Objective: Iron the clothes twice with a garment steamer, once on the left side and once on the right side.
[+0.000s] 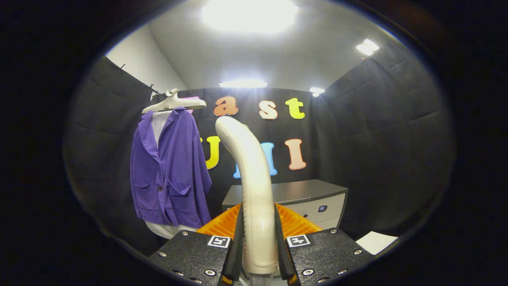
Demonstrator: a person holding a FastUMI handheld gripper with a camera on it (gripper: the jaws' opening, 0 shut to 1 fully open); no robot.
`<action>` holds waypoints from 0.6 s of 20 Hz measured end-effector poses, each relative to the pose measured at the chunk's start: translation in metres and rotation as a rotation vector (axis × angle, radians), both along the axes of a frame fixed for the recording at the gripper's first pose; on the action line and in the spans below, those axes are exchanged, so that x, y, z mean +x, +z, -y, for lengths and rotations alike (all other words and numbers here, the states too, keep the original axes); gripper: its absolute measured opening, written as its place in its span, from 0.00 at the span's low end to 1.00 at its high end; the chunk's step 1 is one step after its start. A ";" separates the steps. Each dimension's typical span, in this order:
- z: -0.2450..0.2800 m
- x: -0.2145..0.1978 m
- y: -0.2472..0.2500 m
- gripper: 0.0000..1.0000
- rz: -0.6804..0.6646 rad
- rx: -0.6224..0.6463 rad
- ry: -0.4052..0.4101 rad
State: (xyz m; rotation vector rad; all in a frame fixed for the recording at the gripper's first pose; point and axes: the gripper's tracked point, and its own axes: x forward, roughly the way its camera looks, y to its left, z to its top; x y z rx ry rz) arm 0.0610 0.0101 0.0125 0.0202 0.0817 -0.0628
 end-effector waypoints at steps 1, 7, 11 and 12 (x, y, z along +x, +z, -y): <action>0.004 -0.001 -0.002 0.37 -0.008 0.003 -0.013; 0.005 -0.009 -0.008 0.38 -0.022 0.013 -0.024; 0.003 -0.015 0.001 0.38 -0.003 0.006 -0.023; 0.002 -0.017 0.002 0.38 0.000 0.006 -0.022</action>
